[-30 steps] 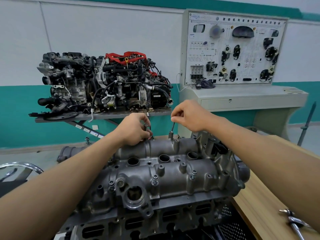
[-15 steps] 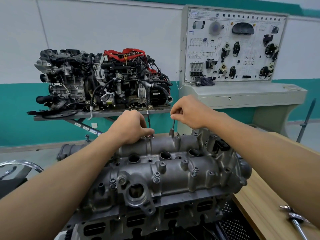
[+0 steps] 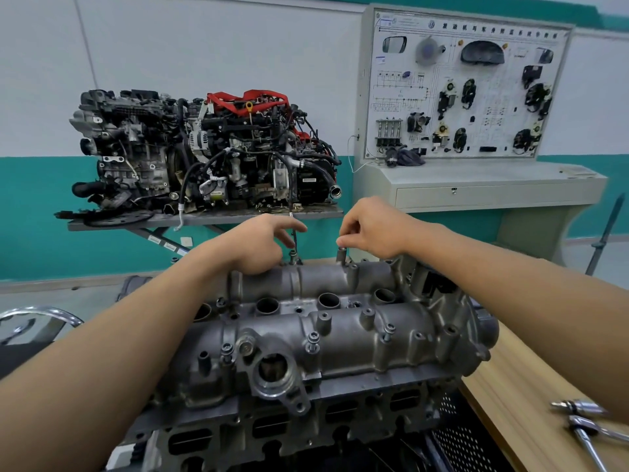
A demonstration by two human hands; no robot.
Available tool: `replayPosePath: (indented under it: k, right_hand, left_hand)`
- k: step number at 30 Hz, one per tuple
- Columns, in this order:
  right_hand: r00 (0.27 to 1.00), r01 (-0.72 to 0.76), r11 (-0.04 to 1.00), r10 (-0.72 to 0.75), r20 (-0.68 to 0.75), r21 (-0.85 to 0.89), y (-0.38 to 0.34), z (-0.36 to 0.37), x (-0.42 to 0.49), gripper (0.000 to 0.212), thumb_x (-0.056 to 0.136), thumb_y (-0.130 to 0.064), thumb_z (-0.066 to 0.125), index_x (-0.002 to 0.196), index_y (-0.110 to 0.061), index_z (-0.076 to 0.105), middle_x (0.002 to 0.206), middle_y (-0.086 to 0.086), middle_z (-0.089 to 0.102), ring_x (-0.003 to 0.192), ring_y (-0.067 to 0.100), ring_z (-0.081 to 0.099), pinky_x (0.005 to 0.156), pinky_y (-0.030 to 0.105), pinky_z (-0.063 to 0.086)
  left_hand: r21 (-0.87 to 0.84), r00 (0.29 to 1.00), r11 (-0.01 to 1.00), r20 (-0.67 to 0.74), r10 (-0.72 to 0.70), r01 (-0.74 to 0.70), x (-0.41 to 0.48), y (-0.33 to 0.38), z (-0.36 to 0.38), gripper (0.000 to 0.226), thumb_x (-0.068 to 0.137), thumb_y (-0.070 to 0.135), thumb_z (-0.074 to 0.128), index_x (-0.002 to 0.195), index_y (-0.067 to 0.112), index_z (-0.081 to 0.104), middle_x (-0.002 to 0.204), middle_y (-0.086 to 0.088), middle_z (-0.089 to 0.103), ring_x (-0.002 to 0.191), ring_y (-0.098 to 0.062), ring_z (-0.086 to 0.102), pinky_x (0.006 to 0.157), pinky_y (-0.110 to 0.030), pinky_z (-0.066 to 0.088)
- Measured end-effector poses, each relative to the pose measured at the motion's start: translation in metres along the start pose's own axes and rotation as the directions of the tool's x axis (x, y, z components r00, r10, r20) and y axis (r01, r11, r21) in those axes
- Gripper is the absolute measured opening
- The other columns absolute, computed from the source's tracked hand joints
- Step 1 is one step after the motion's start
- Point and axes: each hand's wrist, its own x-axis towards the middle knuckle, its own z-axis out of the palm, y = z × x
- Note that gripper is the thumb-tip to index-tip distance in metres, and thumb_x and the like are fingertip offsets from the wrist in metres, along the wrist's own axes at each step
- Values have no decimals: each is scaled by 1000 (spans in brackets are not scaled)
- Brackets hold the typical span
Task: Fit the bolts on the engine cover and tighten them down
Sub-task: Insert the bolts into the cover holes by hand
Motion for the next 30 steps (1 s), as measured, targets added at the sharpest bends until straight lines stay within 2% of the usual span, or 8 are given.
replayPosePath:
  k: [4, 7, 12, 16, 20, 23, 26, 30]
  right_hand:
    - [990, -73, 988, 89, 109, -138, -3, -1, 11, 49, 96, -39, 61, 55, -13, 57, 54, 1, 53, 52, 15, 46, 53, 27, 36]
    - [962, -131, 967, 177, 209, -218, -9, 6, 16, 60, 104, -41, 42, 53, -9, 37, 54, 7, 36, 52, 22, 35, 53, 33, 31]
    - [929, -284, 957, 291, 226, -66, 1, 7, 16, 69, 103, -54, 30, 54, -10, 49, 52, 5, 50, 50, 22, 50, 59, 30, 44]
    - [945, -262, 955, 226, 236, 137, 8, -3, 13, 29, 101, -23, 45, 91, -20, 72, 83, 2, 70, 64, 13, 64, 48, 20, 47]
    - [930, -230, 931, 125, 346, 283, 16, -6, 4, 46, 88, 7, 54, 107, -31, 71, 109, -5, 73, 86, 9, 67, 63, 25, 56]
    - [939, -210, 939, 116, 325, 271, 18, -2, 3, 43, 85, 8, 57, 105, -27, 74, 98, -4, 76, 74, 1, 65, 61, 23, 56]
    - [953, -176, 951, 99, 287, 256, 18, 0, 4, 27, 89, 0, 65, 109, -15, 74, 80, -1, 75, 58, 0, 63, 53, 17, 51]
    - [961, -145, 957, 76, 267, 251, 17, 1, 4, 18, 91, -5, 69, 108, -8, 72, 90, 6, 77, 61, 4, 67, 56, 15, 51]
  left_hand:
    - [5, 993, 999, -111, -37, 38, 6, -1, 7, 30, 88, 21, 69, 117, 18, 67, 108, 1, 73, 92, -15, 67, 81, -27, 53]
    - [42, 983, 998, -178, -42, 50, 7, -2, 12, 29, 82, 43, 78, 87, 15, 74, 84, 0, 75, 81, -15, 70, 78, -33, 57]
    - [8, 990, 1000, -141, -11, 13, 7, -3, 9, 7, 86, 23, 77, 87, 17, 80, 82, 4, 76, 77, -10, 70, 79, -29, 58]
    - [-51, 1000, 999, -1, -1, 1, 5, -5, 2, 40, 89, -4, 56, 110, 24, 75, 102, 3, 75, 90, -5, 68, 66, -11, 52]
    - [-97, 999, 995, -22, -27, 24, 7, -6, 5, 38, 91, 8, 64, 125, 25, 64, 102, 5, 72, 85, -11, 69, 65, -20, 51]
    - [-80, 995, 997, -93, -28, 21, 8, -7, 8, 29, 87, 34, 76, 112, 20, 70, 98, 2, 75, 84, -12, 70, 73, -25, 53]
    - [-49, 988, 999, -156, -12, 4, 9, -9, 9, 17, 84, 32, 80, 88, 16, 77, 78, 5, 75, 70, -8, 67, 75, -30, 57]
    - [1, 991, 1000, -133, 17, -17, 9, -7, 9, 6, 89, 17, 74, 92, 16, 79, 77, 8, 74, 64, 2, 62, 59, -7, 46]
